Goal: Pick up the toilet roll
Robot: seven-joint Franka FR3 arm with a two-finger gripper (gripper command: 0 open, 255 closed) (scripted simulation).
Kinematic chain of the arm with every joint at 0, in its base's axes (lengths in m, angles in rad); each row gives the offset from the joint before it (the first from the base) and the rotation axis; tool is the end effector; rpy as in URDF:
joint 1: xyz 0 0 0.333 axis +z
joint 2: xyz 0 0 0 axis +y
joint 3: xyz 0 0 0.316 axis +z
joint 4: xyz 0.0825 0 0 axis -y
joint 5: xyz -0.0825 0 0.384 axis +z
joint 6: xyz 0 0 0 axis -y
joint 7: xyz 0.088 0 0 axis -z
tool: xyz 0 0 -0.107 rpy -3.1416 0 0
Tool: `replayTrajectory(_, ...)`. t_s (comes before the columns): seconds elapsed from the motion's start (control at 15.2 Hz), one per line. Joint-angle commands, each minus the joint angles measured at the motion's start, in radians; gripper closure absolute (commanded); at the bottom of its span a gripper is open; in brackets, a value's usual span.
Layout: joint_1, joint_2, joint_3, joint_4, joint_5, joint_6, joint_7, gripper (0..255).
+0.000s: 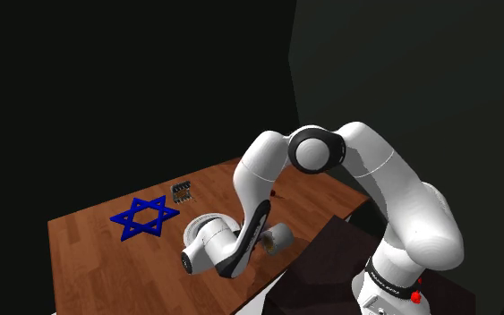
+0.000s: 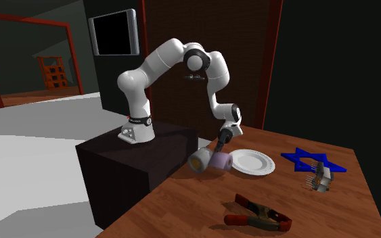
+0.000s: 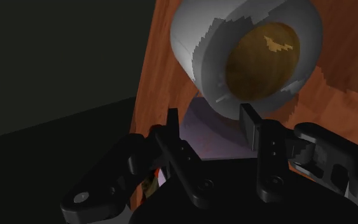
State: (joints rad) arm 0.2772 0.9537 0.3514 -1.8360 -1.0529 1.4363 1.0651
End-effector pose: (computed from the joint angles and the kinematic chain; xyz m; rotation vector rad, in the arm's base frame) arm 0.4451 0.2163 0.0257 1.8671 0.2377 -0.2724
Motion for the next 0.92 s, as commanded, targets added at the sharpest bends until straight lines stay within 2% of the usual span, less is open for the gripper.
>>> replayTrajectory(0.0, -0.004, -0.024, 0.006, -0.014, 0.005, -0.006, -0.007, 255)
replayTrajectory(0.86, -0.029, -0.17, 0.04, -0.097, 0.037, -0.042, -0.056, 255)
